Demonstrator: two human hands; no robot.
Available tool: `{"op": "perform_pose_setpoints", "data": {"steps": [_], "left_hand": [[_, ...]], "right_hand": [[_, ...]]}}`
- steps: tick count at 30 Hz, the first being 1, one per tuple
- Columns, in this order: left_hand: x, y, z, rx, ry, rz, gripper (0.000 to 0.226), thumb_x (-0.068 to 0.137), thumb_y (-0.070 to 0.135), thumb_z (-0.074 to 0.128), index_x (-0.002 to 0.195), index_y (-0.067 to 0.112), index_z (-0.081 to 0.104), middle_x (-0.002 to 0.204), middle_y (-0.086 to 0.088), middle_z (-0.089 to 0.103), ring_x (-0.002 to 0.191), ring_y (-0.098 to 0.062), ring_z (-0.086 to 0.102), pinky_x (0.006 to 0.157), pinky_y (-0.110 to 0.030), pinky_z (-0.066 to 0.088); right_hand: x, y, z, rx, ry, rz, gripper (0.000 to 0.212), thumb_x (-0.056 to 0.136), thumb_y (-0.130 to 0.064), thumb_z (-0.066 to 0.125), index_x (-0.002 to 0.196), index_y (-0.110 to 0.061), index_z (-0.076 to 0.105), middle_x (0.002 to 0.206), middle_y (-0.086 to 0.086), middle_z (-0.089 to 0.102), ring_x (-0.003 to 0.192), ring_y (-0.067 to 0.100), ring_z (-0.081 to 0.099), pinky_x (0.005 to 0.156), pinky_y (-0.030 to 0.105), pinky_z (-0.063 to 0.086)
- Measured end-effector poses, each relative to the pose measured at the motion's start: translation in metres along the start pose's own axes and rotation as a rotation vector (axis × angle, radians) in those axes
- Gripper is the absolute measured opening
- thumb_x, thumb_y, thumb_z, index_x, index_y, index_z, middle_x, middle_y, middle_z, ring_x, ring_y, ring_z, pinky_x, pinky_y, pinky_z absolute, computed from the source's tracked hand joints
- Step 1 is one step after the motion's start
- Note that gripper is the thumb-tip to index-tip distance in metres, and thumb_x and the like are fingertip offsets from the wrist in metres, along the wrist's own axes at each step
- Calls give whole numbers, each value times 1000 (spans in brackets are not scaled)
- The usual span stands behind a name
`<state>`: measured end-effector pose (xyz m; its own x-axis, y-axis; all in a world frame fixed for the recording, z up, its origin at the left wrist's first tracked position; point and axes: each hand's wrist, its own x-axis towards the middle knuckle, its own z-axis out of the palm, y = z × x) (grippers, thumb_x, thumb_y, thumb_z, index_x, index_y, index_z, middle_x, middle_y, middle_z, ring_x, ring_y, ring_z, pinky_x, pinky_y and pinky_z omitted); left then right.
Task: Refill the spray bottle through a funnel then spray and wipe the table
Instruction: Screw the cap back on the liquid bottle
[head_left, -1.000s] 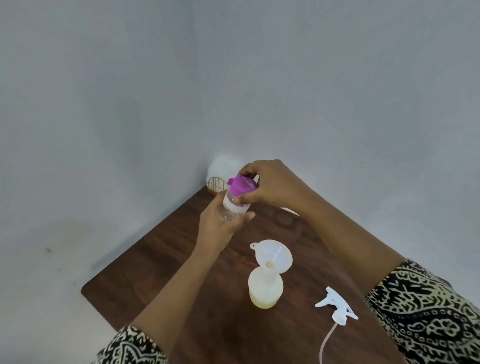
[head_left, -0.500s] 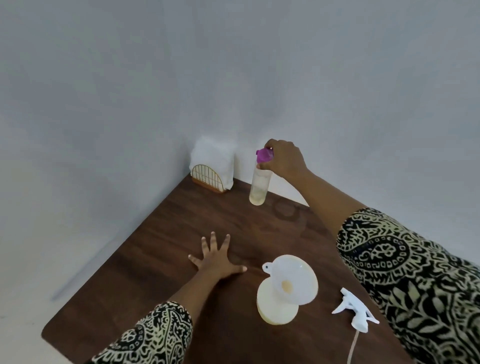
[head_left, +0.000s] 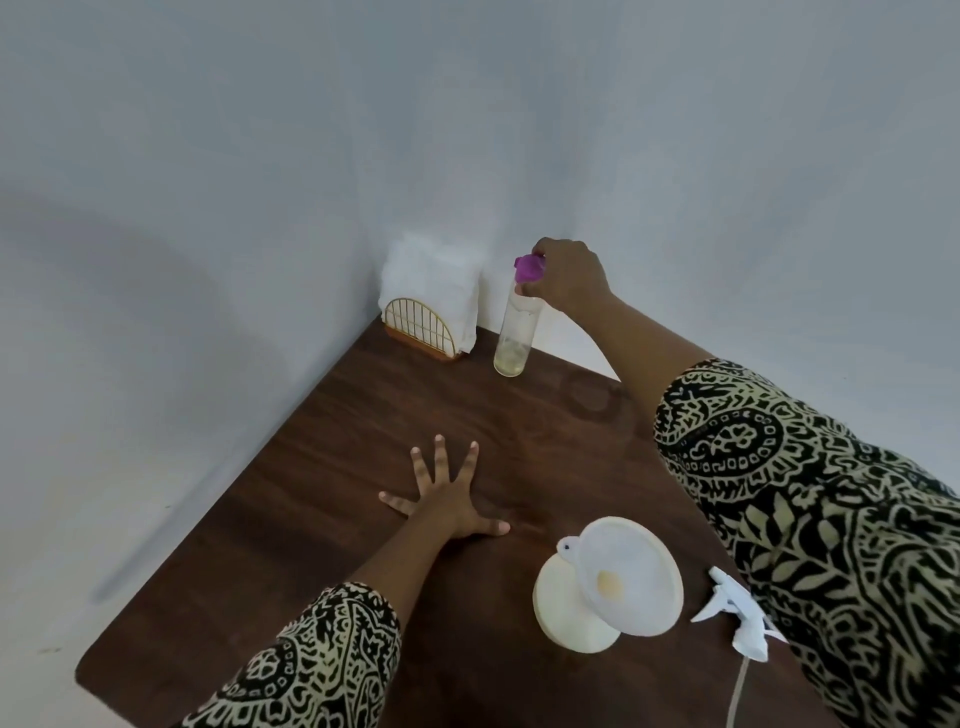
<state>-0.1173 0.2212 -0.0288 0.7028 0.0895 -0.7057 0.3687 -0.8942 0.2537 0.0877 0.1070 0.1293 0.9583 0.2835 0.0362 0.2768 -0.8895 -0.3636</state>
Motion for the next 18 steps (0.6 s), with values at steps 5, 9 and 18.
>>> {"op": "perform_pose_setpoints", "data": {"steps": [5, 9, 18], "left_hand": [[2, -2, 1, -3, 6, 3, 125, 63, 76, 66, 142, 49, -27, 147, 2, -48, 136, -35, -40, 99, -82, -1], [1, -1, 3, 11, 22, 6, 124, 64, 76, 65, 142, 48, -28, 148, 0, -47, 136, -36, -39, 99, -82, 0], [-9, -3, 10, -46, 191, 65, 125, 64, 74, 67, 143, 46, -27, 154, 0, -37, 142, -32, -31, 102, -78, 1]], "right_hand": [[9, -2, -3, -30, -56, -7, 53, 75, -29, 76, 121, -13, 54, 120, 7, 59, 108, 27, 56, 79, 30, 40], [9, -4, -5, -157, -127, 17, 58, 74, -33, 76, 122, -14, 50, 119, 7, 59, 105, 27, 57, 74, 32, 40], [-68, -12, -49, -81, -67, -161, 37, 85, -22, 65, 121, -18, 58, 114, -3, 64, 105, 18, 60, 88, 31, 46]]}}
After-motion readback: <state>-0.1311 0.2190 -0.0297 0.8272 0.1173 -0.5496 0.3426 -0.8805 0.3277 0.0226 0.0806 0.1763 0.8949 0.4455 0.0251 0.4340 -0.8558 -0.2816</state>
